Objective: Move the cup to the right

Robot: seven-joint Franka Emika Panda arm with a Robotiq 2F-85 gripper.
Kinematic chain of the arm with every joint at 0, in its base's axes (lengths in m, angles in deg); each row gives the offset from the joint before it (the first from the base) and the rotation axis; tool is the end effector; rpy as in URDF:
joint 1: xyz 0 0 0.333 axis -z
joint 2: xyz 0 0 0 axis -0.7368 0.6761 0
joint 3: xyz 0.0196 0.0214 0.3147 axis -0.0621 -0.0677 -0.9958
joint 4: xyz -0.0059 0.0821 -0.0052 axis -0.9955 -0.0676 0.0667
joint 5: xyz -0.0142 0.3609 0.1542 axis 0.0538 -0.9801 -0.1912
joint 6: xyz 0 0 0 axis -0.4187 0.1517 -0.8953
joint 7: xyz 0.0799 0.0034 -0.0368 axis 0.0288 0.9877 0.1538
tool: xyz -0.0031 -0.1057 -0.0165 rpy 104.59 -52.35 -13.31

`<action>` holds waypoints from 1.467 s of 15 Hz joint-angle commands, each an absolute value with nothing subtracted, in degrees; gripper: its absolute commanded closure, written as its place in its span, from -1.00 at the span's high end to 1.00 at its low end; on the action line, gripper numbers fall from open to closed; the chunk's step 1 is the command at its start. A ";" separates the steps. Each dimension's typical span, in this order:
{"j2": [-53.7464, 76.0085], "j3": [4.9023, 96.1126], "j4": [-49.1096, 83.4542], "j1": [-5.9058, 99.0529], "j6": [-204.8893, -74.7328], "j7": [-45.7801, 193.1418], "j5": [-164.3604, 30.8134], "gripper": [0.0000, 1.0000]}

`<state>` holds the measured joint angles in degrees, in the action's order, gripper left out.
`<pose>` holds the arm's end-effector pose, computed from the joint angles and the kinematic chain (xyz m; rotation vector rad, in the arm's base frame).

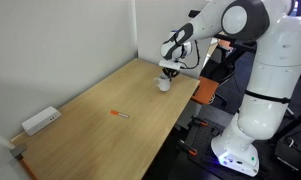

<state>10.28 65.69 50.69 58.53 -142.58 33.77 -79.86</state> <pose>0.4748 -0.2750 0.2608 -2.3563 2.0438 0.0872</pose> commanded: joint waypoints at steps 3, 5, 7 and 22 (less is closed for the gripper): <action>8.90 65.71 51.55 59.10 -143.58 32.14 -79.46 -0.95; 8.80 65.76 51.67 59.10 -143.66 31.99 -79.30 -0.82; 8.66 65.82 51.79 58.99 -143.82 31.72 -79.08 -0.34; 1.11 65.40 55.31 55.89 -144.57 21.42 -67.31 0.64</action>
<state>6.41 65.70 51.60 57.57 -142.86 25.11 -71.76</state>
